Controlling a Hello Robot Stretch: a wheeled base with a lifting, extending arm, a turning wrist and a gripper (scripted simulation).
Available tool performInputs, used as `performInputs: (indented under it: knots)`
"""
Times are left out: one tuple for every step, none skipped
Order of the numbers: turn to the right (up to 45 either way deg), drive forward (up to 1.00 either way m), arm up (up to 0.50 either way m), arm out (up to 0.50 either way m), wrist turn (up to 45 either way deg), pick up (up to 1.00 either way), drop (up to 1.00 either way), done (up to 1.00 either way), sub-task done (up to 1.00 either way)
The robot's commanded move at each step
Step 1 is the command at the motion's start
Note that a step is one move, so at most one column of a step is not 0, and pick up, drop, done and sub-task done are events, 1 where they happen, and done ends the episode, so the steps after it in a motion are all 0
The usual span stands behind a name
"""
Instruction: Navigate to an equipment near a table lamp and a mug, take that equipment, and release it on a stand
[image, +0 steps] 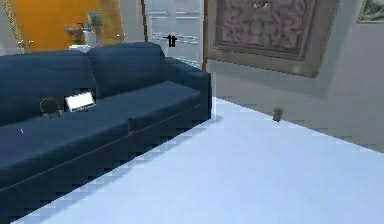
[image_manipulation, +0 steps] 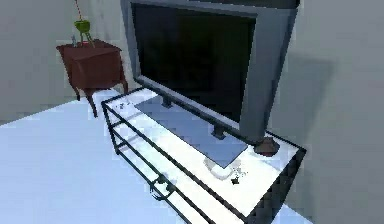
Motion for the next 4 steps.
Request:
performInputs:
  knots:
    - [15.0,0.00,0.00,0.00,0.0,0.00,0.00,0.00,0.00]
    - [0.0,1.00,0.00,0.00,0.0,0.00,0.00,0.00,0.00]
    - [0.0,1.00,0.00,0.00,0.0,0.00,0.00,0.00,0.00]
    - [3.0,0.00,0.00,0.00,0.0,0.00,0.00,0.00,0.00]
